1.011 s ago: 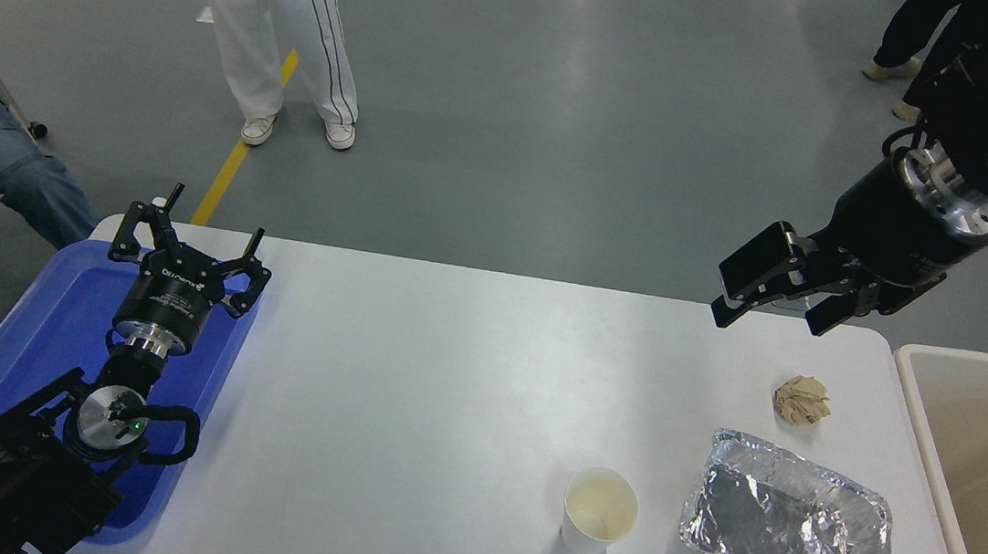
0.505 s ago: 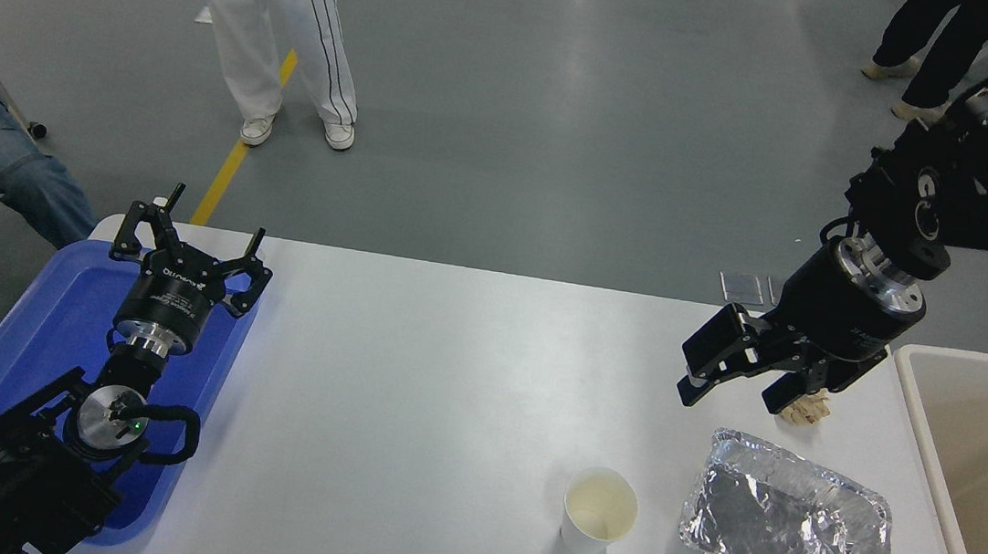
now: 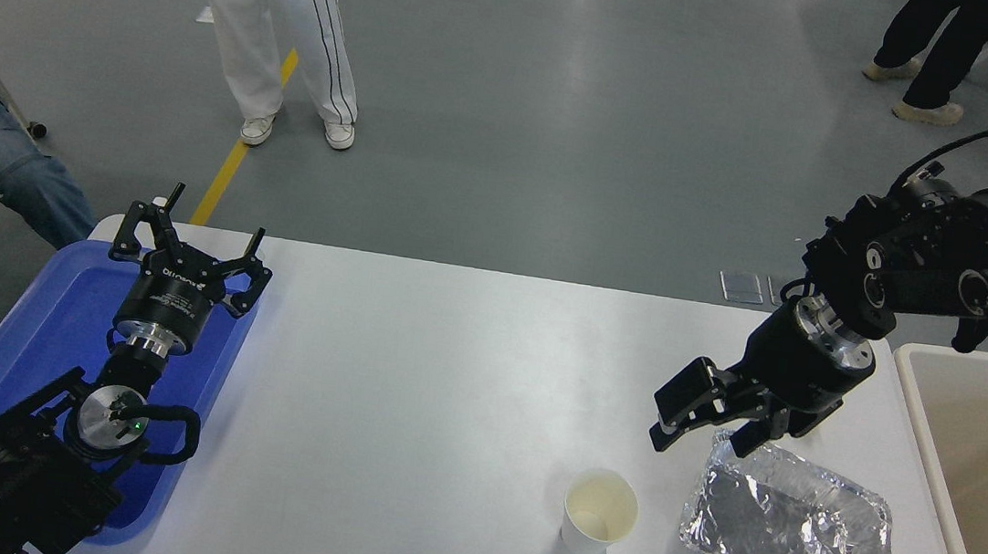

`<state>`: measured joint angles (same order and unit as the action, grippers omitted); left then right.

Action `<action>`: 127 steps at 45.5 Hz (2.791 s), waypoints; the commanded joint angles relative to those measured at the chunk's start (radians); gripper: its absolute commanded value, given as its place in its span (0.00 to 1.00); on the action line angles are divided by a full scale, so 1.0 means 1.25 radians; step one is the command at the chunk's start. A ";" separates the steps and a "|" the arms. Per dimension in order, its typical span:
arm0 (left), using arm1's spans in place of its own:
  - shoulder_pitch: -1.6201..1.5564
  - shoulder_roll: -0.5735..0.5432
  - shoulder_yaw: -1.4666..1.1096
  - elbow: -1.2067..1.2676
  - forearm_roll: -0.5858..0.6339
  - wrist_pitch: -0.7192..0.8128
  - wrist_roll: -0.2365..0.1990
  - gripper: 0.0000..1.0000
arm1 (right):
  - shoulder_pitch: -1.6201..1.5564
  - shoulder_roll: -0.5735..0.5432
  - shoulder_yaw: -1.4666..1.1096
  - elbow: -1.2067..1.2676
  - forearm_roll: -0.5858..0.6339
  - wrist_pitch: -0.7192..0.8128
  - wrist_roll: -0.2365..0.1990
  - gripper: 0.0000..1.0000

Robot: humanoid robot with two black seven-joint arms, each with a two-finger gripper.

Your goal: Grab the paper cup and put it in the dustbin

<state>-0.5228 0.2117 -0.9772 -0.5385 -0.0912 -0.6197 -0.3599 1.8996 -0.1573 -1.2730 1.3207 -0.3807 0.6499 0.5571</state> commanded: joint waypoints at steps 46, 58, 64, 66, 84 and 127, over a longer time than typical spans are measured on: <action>0.000 0.000 0.000 0.000 0.001 0.000 0.001 1.00 | -0.267 0.040 0.022 -0.081 0.042 -0.321 -0.008 1.00; 0.000 0.000 0.000 0.000 0.001 0.000 0.001 1.00 | -0.297 0.045 0.031 -0.094 0.049 -0.351 -0.009 0.99; 0.000 0.000 0.000 0.000 -0.001 0.000 0.000 1.00 | -0.301 0.046 0.031 -0.091 0.075 -0.368 -0.008 0.99; 0.000 0.000 0.000 0.000 0.001 0.000 0.000 1.00 | -0.302 0.046 0.031 -0.091 0.079 -0.368 -0.009 0.99; 0.000 0.000 0.000 0.000 0.001 0.000 0.001 1.00 | -0.324 0.052 0.031 -0.093 0.079 -0.369 -0.016 0.91; 0.000 0.000 0.000 0.000 -0.001 0.000 0.001 1.00 | -0.318 0.045 0.022 -0.082 0.163 -0.239 -0.026 0.00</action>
<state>-0.5231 0.2117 -0.9771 -0.5384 -0.0906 -0.6198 -0.3598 1.4955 -0.0990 -1.2381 1.2159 -0.2475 0.3013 0.5257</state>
